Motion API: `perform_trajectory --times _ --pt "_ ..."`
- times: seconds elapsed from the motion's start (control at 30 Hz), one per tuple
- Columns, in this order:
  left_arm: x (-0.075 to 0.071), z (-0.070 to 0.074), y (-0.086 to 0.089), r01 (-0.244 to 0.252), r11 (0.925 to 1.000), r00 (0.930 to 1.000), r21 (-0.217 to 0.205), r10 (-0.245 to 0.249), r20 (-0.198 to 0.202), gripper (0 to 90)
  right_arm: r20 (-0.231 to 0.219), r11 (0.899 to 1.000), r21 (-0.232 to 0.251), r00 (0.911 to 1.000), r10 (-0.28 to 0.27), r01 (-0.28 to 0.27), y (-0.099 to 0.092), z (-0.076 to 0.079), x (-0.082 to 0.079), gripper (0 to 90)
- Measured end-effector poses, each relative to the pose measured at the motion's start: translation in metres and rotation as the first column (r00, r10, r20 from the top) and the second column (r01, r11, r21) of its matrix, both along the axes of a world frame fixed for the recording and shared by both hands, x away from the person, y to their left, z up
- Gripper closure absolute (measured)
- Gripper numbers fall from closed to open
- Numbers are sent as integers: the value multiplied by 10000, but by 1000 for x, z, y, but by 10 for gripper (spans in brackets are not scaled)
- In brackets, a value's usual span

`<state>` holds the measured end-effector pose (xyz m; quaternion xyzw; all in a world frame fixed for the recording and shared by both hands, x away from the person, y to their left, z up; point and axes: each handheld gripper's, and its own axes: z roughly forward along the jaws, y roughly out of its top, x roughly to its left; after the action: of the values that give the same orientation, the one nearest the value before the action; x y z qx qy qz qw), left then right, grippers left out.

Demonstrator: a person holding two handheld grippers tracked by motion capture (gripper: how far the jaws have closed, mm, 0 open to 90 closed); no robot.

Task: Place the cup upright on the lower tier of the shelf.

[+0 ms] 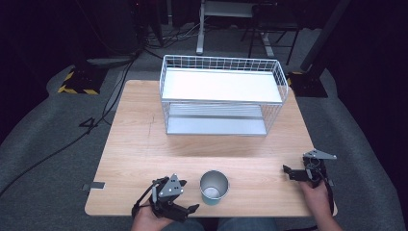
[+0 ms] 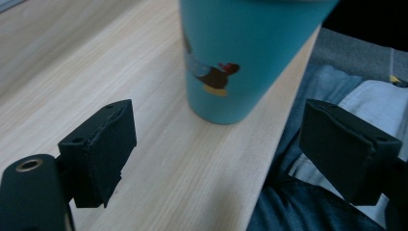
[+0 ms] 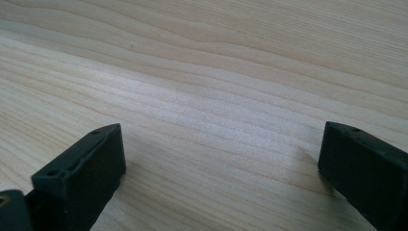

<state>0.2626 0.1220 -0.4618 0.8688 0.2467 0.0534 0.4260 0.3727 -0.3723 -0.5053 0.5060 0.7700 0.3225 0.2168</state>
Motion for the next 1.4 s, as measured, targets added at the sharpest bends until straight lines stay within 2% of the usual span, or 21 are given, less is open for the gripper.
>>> perform_trajectory --times 0.1,0.23,0.37,0.4,0.5,0.67,0.73,1.07,1.17,1.4 --pt "-1 -2 -6 149 9999 9999 31 -149 18 135 0 10000 0 10000 -1 1 0 0 0 26" --pt "-1 -7 -14 86 9999 10000 100 -87 25 132 -1 10000 0 10000 0 0 0 0 0 26" --pt "2 -12 -17 -130 9998 9999 -142 130 5 128 -8 10000 3 10000 -11 11 0 0 0 26" --pt "3 -14 -19 -139 9994 9999 -326 139 6 130 -2 10000 -1 10000 -5 5 0 0 0 26" --pt "4 -17 -21 -50 9988 10000 -477 50 1 141 -5 10000 1 10000 -5 5 0 0 0 26" --pt "6 -21 -27 -172 9972 9996 -726 189 230 144 4 10000 -1 10000 13 -13 0 0 0 28" --pt "10 -25 -32 -254 9949 9992 -979 282 274 138 6 10000 -2 10000 14 -14 0 0 0 28" --pt "13 -30 -43 -312 9930 9981 -1141 369 487 93 6 10000 -3 10000 14 -14 0 0 0 28" --pt "16 -33 -49 -181 9914 9994 -1295 217 266 92 4 10000 -3 10000 16 -16 0 0 0 28" --pt "18 -36 -56 -91 9917 9995 -1284 129 288 90 8 10000 -2 10000 16 -16 0 0 0 28"
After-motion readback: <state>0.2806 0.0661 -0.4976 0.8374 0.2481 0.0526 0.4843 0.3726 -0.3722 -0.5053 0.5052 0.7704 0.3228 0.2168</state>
